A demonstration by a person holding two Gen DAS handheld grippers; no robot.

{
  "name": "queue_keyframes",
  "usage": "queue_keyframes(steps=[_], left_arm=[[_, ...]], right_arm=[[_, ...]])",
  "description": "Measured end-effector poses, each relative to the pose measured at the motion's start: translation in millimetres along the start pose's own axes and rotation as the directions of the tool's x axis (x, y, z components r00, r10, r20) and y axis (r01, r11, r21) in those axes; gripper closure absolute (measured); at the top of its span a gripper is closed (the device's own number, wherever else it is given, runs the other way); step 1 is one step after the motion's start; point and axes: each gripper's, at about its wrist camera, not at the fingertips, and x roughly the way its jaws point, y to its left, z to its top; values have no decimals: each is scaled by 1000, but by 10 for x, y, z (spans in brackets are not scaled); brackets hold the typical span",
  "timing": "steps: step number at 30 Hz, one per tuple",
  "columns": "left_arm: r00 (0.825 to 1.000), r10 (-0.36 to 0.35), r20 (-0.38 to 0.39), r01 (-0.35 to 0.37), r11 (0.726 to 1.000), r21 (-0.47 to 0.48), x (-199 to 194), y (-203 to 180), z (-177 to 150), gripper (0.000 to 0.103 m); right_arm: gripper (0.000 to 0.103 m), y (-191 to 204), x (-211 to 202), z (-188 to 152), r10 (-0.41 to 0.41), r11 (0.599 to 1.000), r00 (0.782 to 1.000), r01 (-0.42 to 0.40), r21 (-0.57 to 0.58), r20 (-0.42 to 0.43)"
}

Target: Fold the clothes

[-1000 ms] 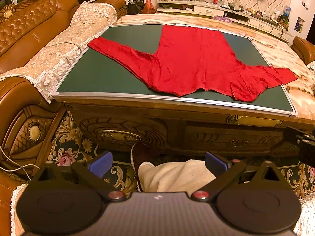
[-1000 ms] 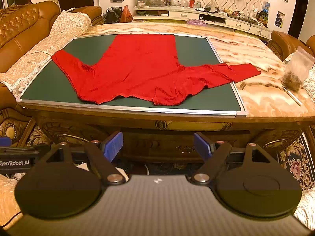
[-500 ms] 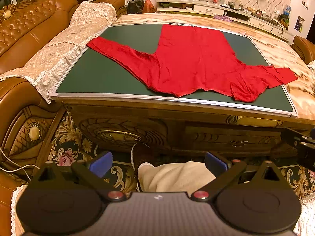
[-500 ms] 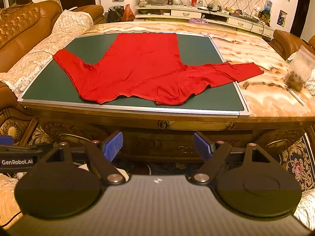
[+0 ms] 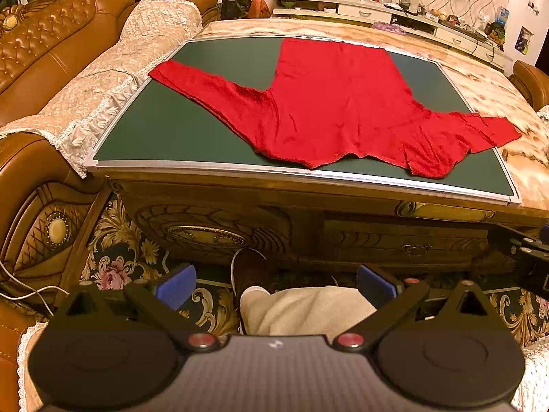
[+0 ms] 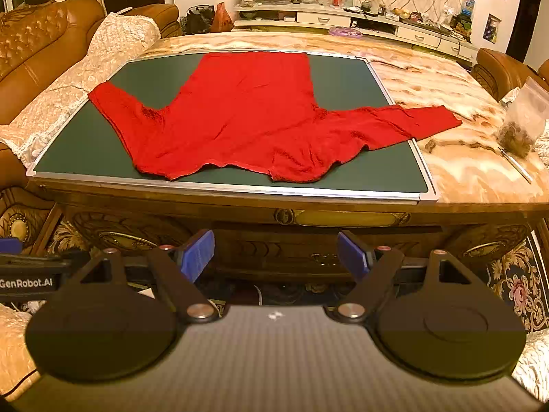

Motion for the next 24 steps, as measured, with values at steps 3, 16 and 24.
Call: queue_keyframes(steps=[3,16,24], left_arm=[[1000,-4,11,4,1000,-1,14,5,24,0],[1000,-15,3,15,1000,7,99,-3,107,0],[1000,-6,6,6,1000,18,132,-38,142,0]], right_arm=[[16,12,23,15,0,1000,1000,0,-4,-1],[16,32,135,65,-4,1000,1000,3,-3,-20],[16,23,188,92,-4,1000,1000,4,-4,-27]])
